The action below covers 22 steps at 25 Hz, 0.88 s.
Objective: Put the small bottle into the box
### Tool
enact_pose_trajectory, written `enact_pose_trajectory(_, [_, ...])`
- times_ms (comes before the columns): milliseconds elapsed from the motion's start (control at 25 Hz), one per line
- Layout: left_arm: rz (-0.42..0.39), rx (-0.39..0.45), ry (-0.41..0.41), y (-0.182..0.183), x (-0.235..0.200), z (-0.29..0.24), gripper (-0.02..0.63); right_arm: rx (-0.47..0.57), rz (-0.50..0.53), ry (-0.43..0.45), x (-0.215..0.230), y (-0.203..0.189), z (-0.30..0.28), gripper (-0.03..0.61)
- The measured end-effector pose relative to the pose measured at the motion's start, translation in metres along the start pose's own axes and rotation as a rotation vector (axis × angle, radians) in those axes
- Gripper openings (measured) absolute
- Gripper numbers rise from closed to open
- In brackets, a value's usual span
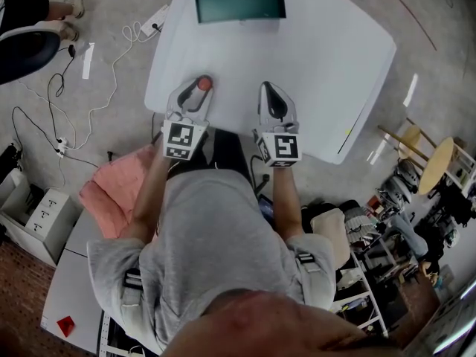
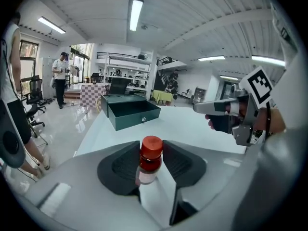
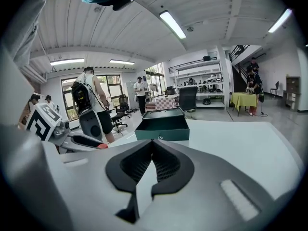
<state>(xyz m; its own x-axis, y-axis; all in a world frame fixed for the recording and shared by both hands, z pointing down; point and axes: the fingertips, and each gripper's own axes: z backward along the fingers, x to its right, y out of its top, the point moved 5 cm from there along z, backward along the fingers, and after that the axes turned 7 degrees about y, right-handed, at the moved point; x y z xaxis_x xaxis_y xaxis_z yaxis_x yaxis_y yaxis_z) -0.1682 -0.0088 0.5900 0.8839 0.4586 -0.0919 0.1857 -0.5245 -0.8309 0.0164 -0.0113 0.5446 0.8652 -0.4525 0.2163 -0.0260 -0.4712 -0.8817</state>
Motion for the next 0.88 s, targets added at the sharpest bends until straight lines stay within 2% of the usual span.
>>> enact_pose_trajectory(480, [0.007,0.025,0.040,0.015,-0.010,0.001,0.147,0.018,0.005,-0.005,0.003,0.008,-0.006,0.003])
enact_pose_trajectory(880, [-0.029,0.131,0.034,0.073,-0.007,0.023,0.147,0.063,0.033,-0.010,-0.007,0.031,0.004,0.003])
